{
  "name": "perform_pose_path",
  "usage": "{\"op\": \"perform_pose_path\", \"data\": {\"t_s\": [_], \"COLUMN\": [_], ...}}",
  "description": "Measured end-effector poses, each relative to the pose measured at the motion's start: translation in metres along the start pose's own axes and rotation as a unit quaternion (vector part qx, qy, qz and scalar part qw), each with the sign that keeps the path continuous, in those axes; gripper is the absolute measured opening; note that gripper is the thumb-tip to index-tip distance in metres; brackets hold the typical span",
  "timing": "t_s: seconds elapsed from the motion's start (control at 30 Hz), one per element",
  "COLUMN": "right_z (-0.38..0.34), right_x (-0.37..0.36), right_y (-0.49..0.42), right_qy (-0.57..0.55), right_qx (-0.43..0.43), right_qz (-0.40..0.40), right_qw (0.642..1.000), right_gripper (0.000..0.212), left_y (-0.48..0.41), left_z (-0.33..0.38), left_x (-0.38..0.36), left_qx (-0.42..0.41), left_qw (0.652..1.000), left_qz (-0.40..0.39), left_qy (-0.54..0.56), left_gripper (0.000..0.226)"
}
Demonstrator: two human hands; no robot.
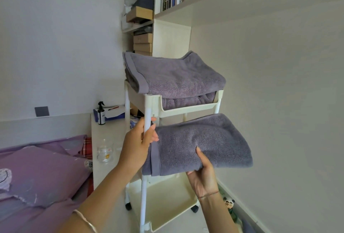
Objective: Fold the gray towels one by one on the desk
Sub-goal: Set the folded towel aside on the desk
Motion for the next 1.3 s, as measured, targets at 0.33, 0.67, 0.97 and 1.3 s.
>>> {"op": "perform_pose_path", "data": {"t_s": [0.33, 0.67, 0.97, 1.3], "right_z": [0.028, 0.022, 0.034, 0.054], "right_x": [-0.001, -0.034, -0.021, -0.047], "right_y": [-0.025, -0.027, -0.023, -0.063], "right_qy": [0.127, 0.100, 0.197, 0.046], "right_qx": [-0.090, -0.065, -0.064, -0.082], "right_qz": [0.064, -0.026, -0.022, -0.060], "right_qw": [0.986, 0.993, 0.978, 0.994], "right_gripper": [0.021, 0.037, 0.036, 0.032], "left_y": [-0.013, -0.009, -0.027, -0.030], "left_z": [-0.014, -0.030, -0.025, -0.030], "left_x": [0.008, 0.004, 0.022, 0.035], "left_qx": [0.006, 0.078, 0.027, 0.025], "left_qw": [0.998, 0.992, 0.991, 0.992], "left_qz": [-0.055, 0.069, 0.131, 0.110], "left_qy": [-0.011, 0.073, 0.015, 0.052], "left_gripper": [0.020, 0.041, 0.081, 0.069]}}
Point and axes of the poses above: each hand's wrist, its own y-axis away from the middle knuckle, its own x-axis out of the back of the hand, z = x × y, the point moved 9 cm from there along -y, towards the middle knuckle, and after that the axes turned 1 degree about -y, right-handed, at the moved point
